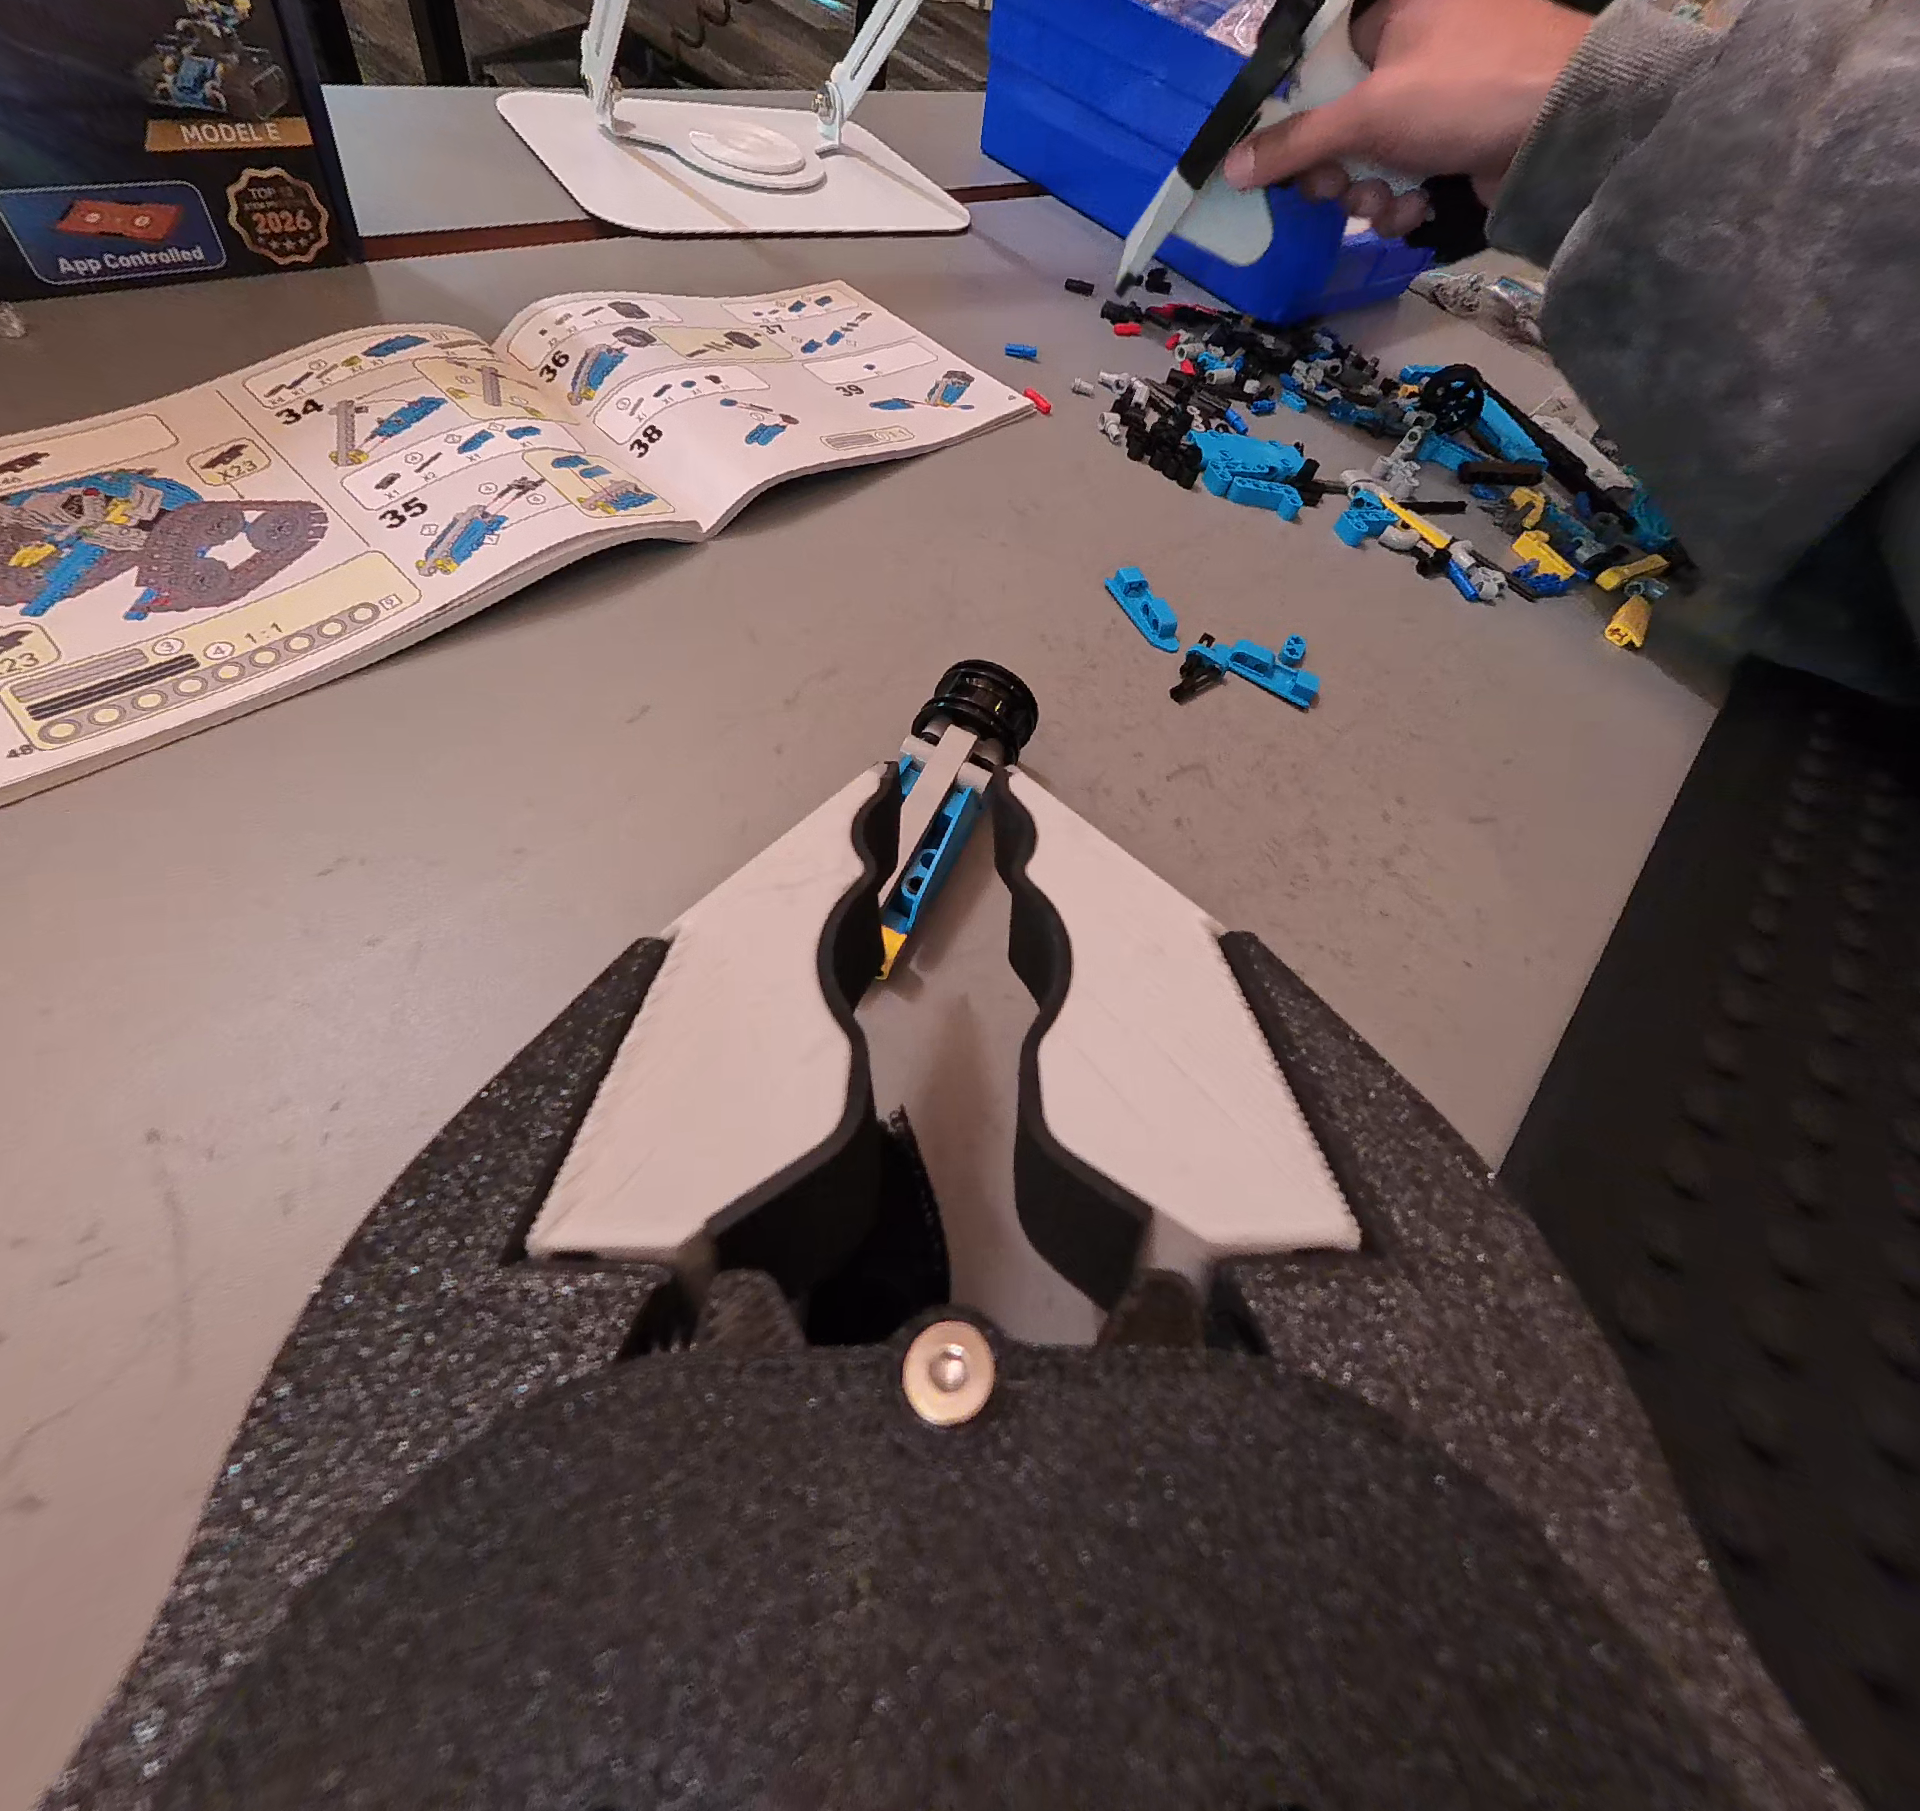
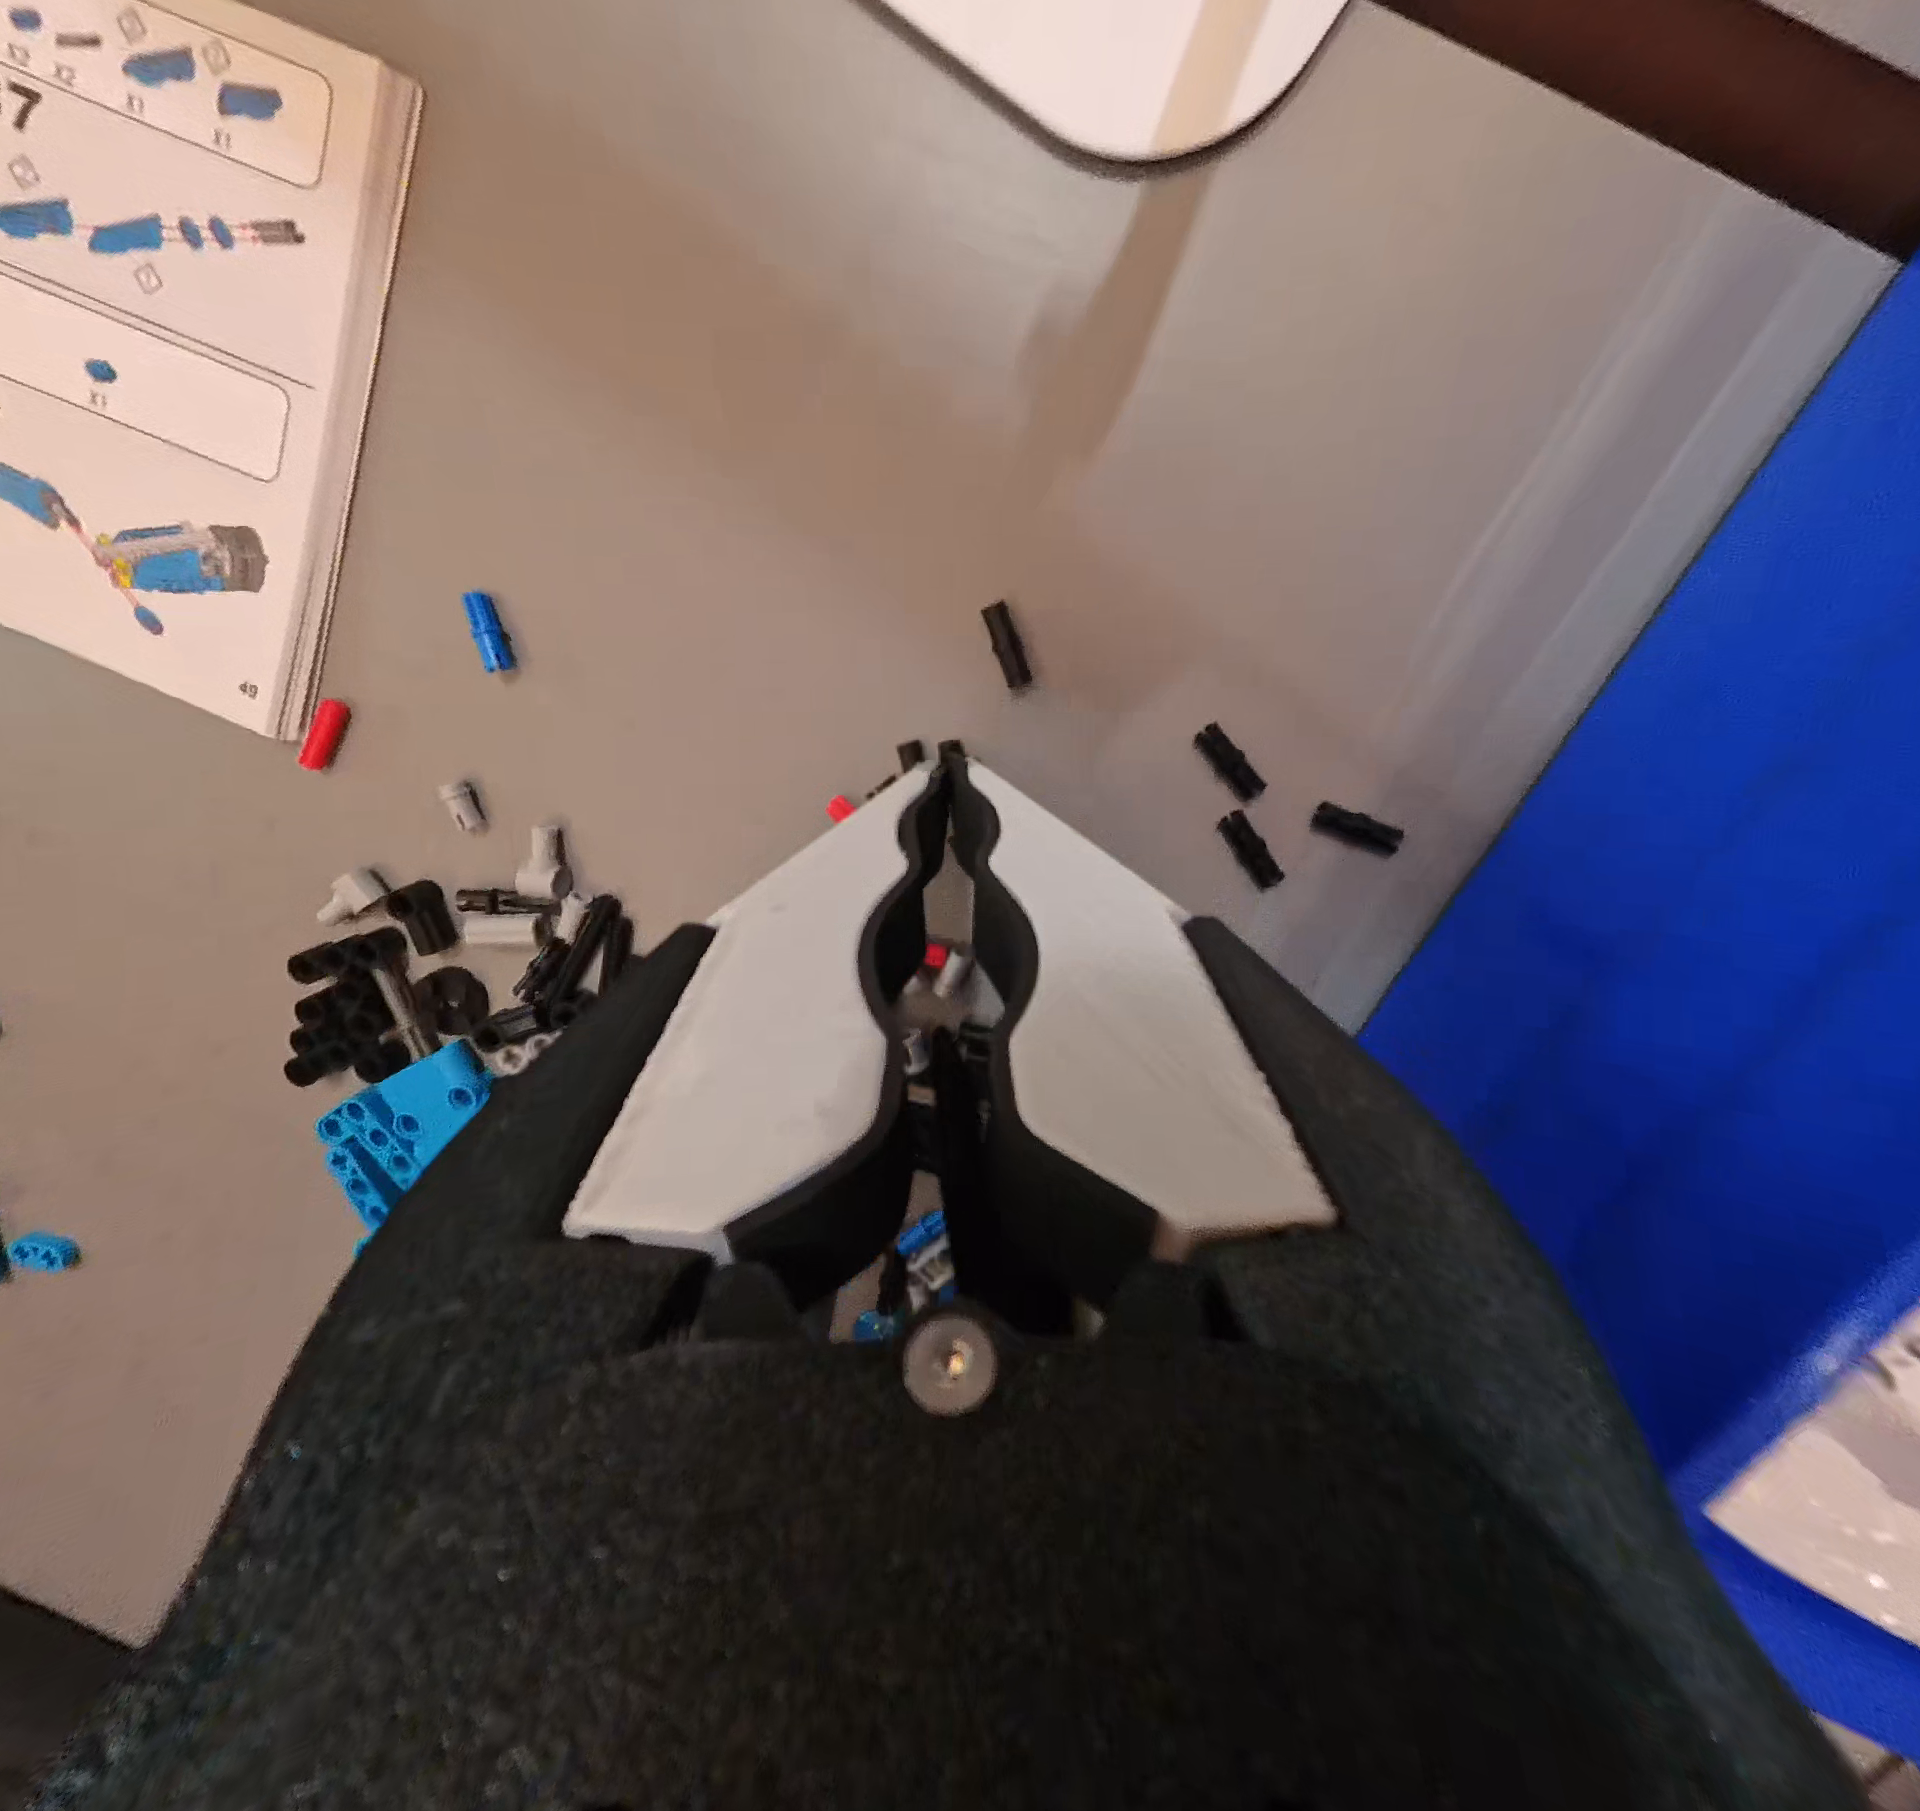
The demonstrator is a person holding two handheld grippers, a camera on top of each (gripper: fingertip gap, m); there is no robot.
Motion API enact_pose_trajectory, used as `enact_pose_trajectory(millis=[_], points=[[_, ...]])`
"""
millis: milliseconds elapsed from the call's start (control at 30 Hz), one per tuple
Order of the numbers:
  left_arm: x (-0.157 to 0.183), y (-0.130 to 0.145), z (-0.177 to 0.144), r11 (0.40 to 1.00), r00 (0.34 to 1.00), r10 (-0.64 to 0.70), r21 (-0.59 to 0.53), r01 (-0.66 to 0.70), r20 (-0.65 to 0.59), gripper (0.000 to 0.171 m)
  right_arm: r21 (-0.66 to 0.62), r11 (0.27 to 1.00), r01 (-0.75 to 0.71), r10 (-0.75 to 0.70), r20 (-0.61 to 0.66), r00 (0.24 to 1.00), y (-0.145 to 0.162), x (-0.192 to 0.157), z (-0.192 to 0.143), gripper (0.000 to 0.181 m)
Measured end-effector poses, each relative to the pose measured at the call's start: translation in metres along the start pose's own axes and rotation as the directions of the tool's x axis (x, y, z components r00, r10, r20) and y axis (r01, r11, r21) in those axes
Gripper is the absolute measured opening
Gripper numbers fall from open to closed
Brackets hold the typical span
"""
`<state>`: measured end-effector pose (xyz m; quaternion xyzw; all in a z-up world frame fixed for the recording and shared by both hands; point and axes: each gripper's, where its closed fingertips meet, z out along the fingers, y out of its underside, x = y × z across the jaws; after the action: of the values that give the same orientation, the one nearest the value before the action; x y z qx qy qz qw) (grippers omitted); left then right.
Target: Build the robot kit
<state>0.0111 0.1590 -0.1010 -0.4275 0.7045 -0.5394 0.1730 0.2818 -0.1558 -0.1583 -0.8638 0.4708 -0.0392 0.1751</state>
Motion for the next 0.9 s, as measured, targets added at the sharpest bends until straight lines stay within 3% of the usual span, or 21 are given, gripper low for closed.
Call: enact_pose_trajectory(millis=[67,167,433,600,767,833,900], points=[[0.0,0.0,0.0,1.0,1.0,0.0,-0.002,0.0,0.0,0.017,0.056,0.998,0.014,-0.012,-0.026,1.0,-0.011,0.003,-0.007,0.002],[0.0,0.0,0.0,1.0,1.0,0.0,-0.003,0.0,0.001,0.017,0.069,0.997,0.018,-0.015,-0.047,0.999,-0.021,0.006,-0.002,0.023],[0.0,0.001,0.001,1.0,1.0,0.001,-0.01,-0.001,0.0,0.017,-0.001,0.998,0.07,-0.07,-0.077,0.995,-0.015,0.008,0.014,0.004],[0.001,0.001,0.001,1.0,1.0,0.0,-0.007,0.0,-0.003,0.017,-0.085,0.996,0.039,-0.047,-0.106,0.993,0.01,0.014,0.004,0.004],[0.001,0.002,0.001,1.0,1.0,0.003,-0.013,-0.003,-0.003,0.017,-0.173,0.983,0.059,-0.097,-0.222,0.97,0.031,0.02,-0.005,0.005],[0.001,0.002,0.001,1.0,1.0,0.005,-0.011,-0.005,-0.002,0.017,-0.123,0.991,0.061,-0.088,-0.224,0.97,0.021,0.013,-0.008,0.02],[0.001,0.002,0.001,1.0,1.0,0.004,-0.011,-0.004,-0.001,0.017,0.001,0.994,0.107,-0.106,-0.109,0.988,-0.002,-0.022,-0.008,0.027]])
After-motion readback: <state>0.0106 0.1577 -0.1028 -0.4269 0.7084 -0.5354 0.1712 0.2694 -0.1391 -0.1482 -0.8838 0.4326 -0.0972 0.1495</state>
